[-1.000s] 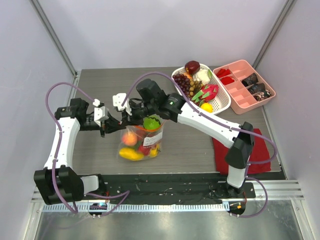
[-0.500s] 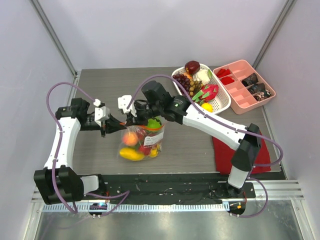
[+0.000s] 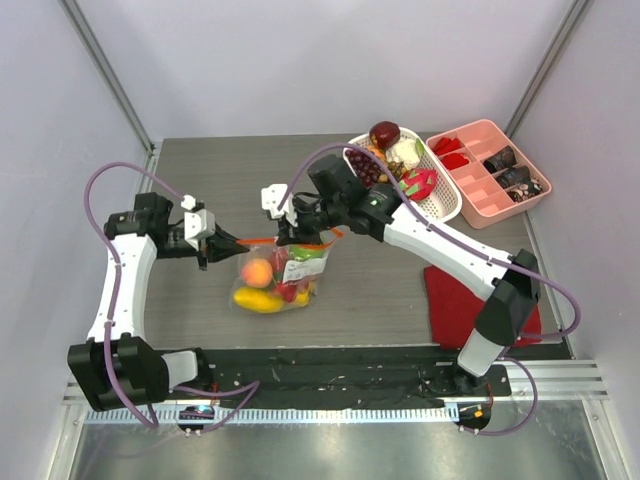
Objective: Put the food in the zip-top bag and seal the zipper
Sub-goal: Zip the zipper food storage bag at the center of the board.
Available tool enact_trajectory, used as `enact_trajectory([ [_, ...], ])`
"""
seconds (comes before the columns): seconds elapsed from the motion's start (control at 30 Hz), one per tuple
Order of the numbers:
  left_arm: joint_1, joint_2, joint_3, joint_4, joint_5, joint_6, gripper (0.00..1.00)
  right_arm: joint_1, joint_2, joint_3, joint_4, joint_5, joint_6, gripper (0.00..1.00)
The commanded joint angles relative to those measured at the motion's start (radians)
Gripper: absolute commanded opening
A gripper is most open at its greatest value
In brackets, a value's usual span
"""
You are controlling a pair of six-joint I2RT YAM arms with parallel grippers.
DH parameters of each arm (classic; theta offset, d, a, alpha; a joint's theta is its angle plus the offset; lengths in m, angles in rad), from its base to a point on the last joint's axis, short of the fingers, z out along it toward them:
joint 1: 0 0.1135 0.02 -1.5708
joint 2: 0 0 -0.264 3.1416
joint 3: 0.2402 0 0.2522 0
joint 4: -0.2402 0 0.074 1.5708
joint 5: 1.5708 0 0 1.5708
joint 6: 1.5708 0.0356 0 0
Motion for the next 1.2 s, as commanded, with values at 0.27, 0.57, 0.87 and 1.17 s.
enact_trajectory([
  [0.27, 0.047, -0.035, 0.07, -0.321, 0.057, -0.001, 0.0, -0.17, -0.156, -0.134, -0.239, 0.114, -0.126, 0.01],
  [0.57, 0.063, -0.023, 0.083, -0.316, 0.047, -0.014, 0.0, -0.249, -0.184, -0.147, -0.315, 0.119, -0.197, 0.01],
  [0.87, 0.073, -0.005, 0.087, -0.31, 0.042, -0.014, 0.0, -0.338, -0.221, -0.187, -0.398, 0.146, -0.292, 0.01],
  [1.17, 0.073, 0.041, 0.101, -0.304, 0.022, -0.08, 0.0, -0.365, -0.241, -0.201, -0.449, 0.139, -0.327, 0.08],
])
